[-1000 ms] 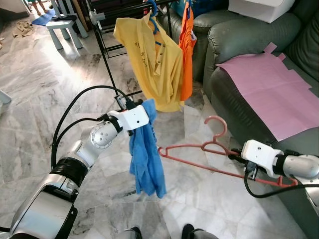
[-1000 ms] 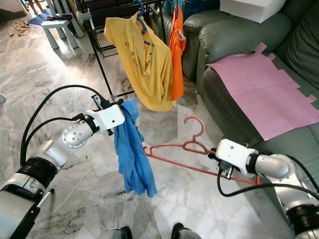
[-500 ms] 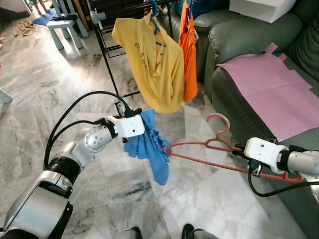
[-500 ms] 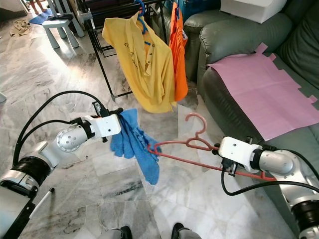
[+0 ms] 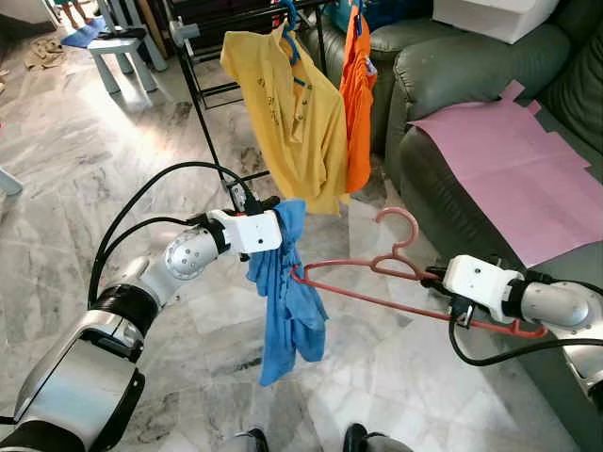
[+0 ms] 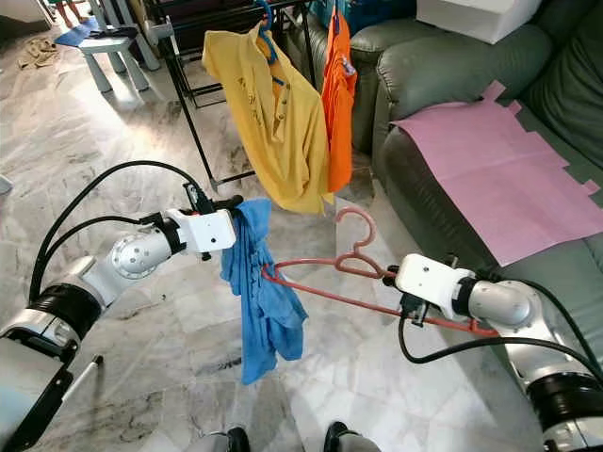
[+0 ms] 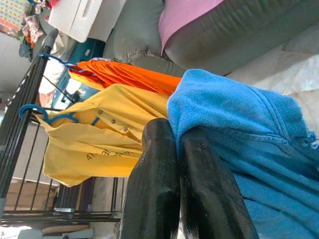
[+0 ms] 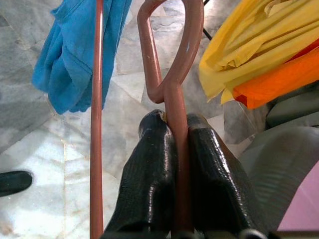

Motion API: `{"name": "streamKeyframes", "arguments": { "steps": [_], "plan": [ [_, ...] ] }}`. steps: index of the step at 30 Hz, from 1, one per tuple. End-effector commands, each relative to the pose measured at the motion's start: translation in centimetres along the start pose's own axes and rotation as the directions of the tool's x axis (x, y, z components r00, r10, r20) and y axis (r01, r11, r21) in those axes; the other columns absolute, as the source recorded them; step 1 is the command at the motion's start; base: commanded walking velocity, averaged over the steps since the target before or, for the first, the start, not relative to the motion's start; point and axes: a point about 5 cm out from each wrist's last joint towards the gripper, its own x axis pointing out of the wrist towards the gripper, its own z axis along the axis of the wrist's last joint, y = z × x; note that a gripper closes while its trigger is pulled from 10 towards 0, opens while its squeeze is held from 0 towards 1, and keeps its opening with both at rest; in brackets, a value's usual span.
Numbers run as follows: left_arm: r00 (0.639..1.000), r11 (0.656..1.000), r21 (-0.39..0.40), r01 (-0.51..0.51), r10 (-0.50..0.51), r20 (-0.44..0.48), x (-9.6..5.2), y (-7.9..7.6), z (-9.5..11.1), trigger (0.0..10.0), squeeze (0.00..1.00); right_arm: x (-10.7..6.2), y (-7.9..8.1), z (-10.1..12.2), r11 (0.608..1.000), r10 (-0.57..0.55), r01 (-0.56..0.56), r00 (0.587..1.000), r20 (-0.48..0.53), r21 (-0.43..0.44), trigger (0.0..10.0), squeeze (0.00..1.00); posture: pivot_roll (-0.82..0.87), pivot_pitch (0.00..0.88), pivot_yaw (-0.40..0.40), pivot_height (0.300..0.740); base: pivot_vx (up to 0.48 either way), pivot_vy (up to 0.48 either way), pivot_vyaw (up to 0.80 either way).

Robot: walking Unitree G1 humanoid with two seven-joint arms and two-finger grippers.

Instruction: Hang hanger

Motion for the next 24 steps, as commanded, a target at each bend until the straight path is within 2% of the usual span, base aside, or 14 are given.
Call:
{"name": "streamKeyframes", "arguments": {
  "steps": [1, 8, 17, 24],
  "plan": [
    [1.0, 1.0, 0.01, -0.013, 0.013, 0.011, 0.1, 0.8, 0.2, 10.0, 0.0, 0.4, 0.1, 0.3, 1.0, 0.005, -0.005, 1.0, 0.002, -0.011, 10.0, 0.0, -0.1, 0.171, 0.051, 0.74, 0.0, 0.0, 0.0],
    [0.995, 1.0, 0.018, 0.01, -0.008, -0.098, -0.4, 0.0, -1.4, 10.0, 0.0, 0.3, -0.3, 0.9, 1.0, -0.021, 0.021, 1.0, 0.023, 0.006, 10.0, 0.0, -0.1, 0.168, 0.055, 0.74, 0.0, 0.0, 0.0],
    [0.998, 0.998, -0.007, 0.054, -0.055, -0.04, 0.1, -1.0, -0.4, 10.0, 0.0, 0.9, -0.3, 1.2, 0.997, -0.075, 0.074, 0.997, 0.036, 0.026, 10.0, 0.0, -0.11, 0.169, 0.049, 0.74, 0.0, 0.0, 0.0],
    [0.997, 0.997, -0.005, 0.078, -0.078, 0.023, 0.3, -0.7, 0.6, 10.0, 0.0, 1.4, 0.0, 1.1, 0.998, -0.064, 0.063, 0.997, 0.034, 0.032, 10.0, 0.0, -0.1, 0.168, 0.048, 0.74, 0.0, 0.0, 0.0]
  ]
}}
